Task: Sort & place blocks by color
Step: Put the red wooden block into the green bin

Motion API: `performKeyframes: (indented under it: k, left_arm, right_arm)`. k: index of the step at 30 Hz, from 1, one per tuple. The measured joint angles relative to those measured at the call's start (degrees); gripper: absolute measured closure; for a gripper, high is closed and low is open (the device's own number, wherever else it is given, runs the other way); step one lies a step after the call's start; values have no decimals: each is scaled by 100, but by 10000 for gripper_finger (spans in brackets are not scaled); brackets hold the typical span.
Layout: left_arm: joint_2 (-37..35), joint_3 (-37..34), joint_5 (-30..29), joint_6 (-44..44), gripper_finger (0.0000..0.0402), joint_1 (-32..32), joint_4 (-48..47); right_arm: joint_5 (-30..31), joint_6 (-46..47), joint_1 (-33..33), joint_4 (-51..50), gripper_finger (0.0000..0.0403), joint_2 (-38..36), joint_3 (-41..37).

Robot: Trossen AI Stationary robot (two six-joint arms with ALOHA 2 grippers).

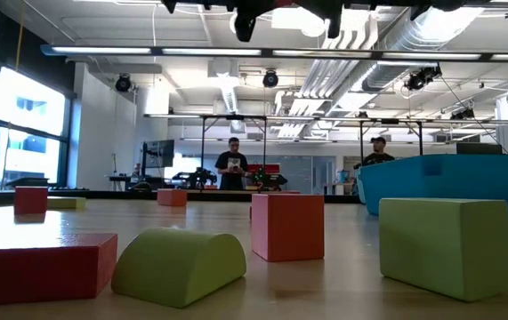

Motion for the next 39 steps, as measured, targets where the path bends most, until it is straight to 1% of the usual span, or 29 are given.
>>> performKeyframes:
  k: [6, 9, 12, 14, 17, 18, 22, 26, 32, 36, 39]
  left_arm:
    - [4, -9, -14, -9, 292, 2, -7]
    - [7, -9, -23, -10, 291, 2, -7]
    - [7, -9, -135, -10, 290, 2, -7]
    - [7, -9, -265, -10, 290, 2, -7]
    - [7, -9, -289, -21, 289, 36, -20]
    - [7, -9, -282, -21, 289, 44, -18]
    - [7, -9, -276, -16, 284, 86, -23]
    - [7, -9, -297, 46, 271, 105, -22]
    - [7, -7, -640, 184, 250, 98, -27]
    - [29, -8, -671, 423, 231, 103, -60]
    - [31, -8, -695, 445, 212, 133, -82]
  right_arm:
    - [-11, 7, 2, 76, 172, 243, 0]
    - [-7, 4, 2, 140, 184, 272, 0]
    - [8, -23, 4, 237, 216, 296, 0]
    - [17, -30, 2, 287, 247, 296, 0]
    - [53, -36, 1, 295, 292, 296, 0]
    - [57, -35, -2, 295, 297, 297, 0]
    - [59, -34, -2, 297, 297, 298, 0]
    - [74, -17, -2, 297, 297, 303, 0]
    - [98, -19, -20, 250, 291, 302, 0]
    - [102, -34, -65, 106, 292, 296, 0]
    - [98, -36, -155, -10, 292, 295, 5]
